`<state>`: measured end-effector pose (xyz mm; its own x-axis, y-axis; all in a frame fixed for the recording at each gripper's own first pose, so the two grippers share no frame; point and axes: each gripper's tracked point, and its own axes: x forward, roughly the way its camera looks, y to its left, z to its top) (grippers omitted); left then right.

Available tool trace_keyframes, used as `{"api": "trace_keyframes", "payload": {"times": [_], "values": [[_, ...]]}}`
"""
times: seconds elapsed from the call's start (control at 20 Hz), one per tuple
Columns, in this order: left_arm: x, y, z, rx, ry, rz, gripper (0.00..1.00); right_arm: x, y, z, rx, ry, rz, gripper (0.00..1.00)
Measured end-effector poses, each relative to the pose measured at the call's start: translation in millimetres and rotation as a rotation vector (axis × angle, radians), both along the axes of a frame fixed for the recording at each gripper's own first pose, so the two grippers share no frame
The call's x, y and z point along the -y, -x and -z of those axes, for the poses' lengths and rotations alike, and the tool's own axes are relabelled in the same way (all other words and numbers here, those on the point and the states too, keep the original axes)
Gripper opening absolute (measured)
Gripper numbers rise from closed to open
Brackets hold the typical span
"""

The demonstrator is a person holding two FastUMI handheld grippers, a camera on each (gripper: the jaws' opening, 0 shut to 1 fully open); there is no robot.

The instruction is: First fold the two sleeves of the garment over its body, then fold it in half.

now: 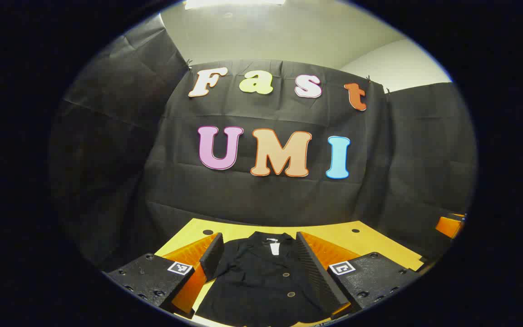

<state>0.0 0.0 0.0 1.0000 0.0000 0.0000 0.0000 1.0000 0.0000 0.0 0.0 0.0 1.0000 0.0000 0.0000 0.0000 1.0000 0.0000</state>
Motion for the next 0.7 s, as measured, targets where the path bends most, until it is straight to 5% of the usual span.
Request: {"api": "trace_keyframes", "payload": {"times": [0.7], "values": [[-7,-2,20,-0.037,0.024,0.005,0.92,-7,-4,6,-0.018,0.013,0.014,0.97]]}}
